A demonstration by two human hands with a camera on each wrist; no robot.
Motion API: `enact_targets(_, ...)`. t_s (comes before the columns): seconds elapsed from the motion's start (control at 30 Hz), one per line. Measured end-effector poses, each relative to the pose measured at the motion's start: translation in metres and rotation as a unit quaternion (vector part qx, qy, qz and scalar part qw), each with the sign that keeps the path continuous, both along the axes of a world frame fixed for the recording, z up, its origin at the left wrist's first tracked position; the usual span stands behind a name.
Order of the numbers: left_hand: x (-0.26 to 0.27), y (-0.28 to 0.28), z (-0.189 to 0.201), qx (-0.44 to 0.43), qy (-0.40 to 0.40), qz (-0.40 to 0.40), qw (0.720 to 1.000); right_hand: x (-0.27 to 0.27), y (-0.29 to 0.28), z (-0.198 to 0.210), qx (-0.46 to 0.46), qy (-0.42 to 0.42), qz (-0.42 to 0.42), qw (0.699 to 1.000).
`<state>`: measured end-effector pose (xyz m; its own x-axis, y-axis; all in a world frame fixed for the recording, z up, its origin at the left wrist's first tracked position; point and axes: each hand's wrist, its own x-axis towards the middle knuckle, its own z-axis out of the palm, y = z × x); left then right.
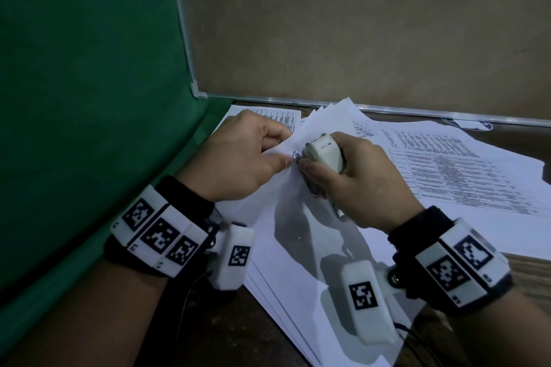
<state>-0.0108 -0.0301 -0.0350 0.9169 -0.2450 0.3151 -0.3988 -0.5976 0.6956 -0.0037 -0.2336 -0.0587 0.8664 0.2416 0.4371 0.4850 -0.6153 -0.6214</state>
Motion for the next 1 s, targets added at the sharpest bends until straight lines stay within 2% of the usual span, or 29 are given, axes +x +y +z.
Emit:
enact_targets(0.23,0.0013,-0.0017,-0.0005,-0.078,0.053,-0.003,0.996,0.0022,0.0022,-0.0031,0.025,0.026,0.001,0.999)
enact_targets(0.4,-0.0015,-0.0008,0.0015,-0.071,0.055,-0.002,0.996,-0.0022,0.0026,0.0005,-0.007,-0.026,-0.017,0.999)
enact_targets(0.67,-0.0040,-0.0060,0.0024,-0.066,0.064,0.013,0.996,-0.0022,0.0023,-0.0001,-0.028,-0.054,-0.029,0.998)
enact_targets(0.73,-0.0038,-0.0062,0.0021,-0.065,0.062,0.011,0.996,-0.0028,0.0022,0.0000,-0.032,-0.043,-0.027,0.998)
enact_targets(0.9,-0.0038,-0.0061,0.0016,-0.087,0.065,0.001,0.994,-0.0030,0.0029,0.0004,0.013,0.046,0.003,0.999)
enact_targets(1.0,-0.0029,-0.0045,0.0008,-0.080,0.069,-0.006,0.994,-0.0012,0.0038,-0.0031,0.019,0.051,0.000,0.998)
